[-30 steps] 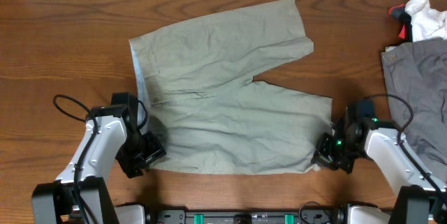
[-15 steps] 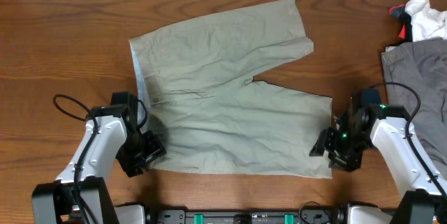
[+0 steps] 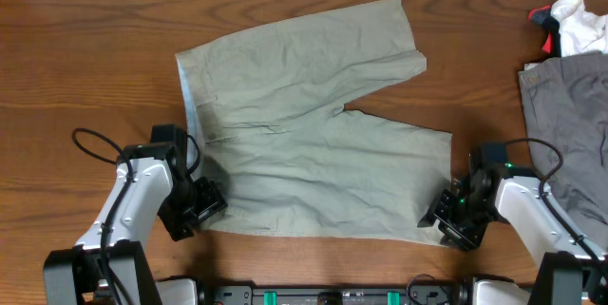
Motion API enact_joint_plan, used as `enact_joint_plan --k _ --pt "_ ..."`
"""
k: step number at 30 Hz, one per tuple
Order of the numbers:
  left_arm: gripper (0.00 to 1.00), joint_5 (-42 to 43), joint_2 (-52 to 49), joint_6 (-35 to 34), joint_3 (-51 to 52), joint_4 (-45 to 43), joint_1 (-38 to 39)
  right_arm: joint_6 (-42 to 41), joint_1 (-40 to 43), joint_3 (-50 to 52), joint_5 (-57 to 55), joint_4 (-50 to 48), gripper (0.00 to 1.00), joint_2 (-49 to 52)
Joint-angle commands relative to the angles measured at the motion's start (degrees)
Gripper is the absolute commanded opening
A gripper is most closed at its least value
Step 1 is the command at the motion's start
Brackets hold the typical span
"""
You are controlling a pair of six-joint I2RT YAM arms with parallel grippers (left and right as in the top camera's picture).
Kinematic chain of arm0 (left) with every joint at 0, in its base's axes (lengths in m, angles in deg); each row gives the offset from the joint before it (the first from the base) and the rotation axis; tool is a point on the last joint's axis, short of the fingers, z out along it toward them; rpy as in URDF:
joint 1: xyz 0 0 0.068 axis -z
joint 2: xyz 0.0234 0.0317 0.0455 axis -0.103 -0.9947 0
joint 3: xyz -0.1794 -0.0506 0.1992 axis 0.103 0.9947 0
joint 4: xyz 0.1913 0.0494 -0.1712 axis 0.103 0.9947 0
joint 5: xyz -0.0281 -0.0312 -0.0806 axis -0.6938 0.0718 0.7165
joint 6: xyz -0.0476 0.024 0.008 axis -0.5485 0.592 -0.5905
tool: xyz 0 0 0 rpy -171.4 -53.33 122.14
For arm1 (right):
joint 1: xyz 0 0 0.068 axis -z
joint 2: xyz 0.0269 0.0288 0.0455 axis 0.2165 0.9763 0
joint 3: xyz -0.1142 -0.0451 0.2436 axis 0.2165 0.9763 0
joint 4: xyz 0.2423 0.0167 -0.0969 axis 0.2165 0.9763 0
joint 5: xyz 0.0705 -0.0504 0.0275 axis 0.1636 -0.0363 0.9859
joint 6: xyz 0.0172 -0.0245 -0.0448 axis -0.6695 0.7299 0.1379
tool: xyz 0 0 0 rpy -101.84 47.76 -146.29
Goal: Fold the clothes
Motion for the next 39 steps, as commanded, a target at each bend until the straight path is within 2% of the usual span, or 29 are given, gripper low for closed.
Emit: enact_joint_plan --k 1,5,10,15,18,20,24,31,39 --pt "0.71 -0.11 0.07 0.15 -0.9 0.17 -0.2 -6.16 0.15 1.31 -2.51 -2.49 0.52 0.09" --pt "0.71 -0.11 0.07 0.55 -0.9 0.24 -0.2 -6.49 0.17 1.31 -1.25 -3.72 0.51 0.07" --pt "0.72 -0.11 0.07 0.55 -0.9 0.39 -0.2 1.38 0.83 -3.02 -1.42 -2.8 0.5 0.07" --pt "0.72 -0.11 0.07 0.52 -0.9 0.46 -0.2 4.72 1.22 -10.91 -0.76 7.3 0.51 0.07" --pt "0.71 -0.11 0.07 0.52 -0.9 0.42 -0.2 4.68 1.18 -12.61 0.61 12.66 0.59 0.07" --pt "0.71 -0.11 0.07 0.52 -0.9 0.42 -0.2 4.66 1.18 -11.82 1.6 13.29 0.61 0.07" --pt "0.72 -0.11 0.07 0.52 -0.9 0.42 -0.2 3.17 1.2 -7.82 1.36 11.02 0.61 0.07" --pt "0.72 -0.11 0.07 0.52 -0.9 0.42 -0.2 -0.59 1.25 1.31 1.38 1.64 0.6 0.07" --pt "0.72 -0.11 0.07 0.52 -0.9 0.44 -0.2 -3.04 1.25 3.06 1.81 -4.35 0.56 0.07"
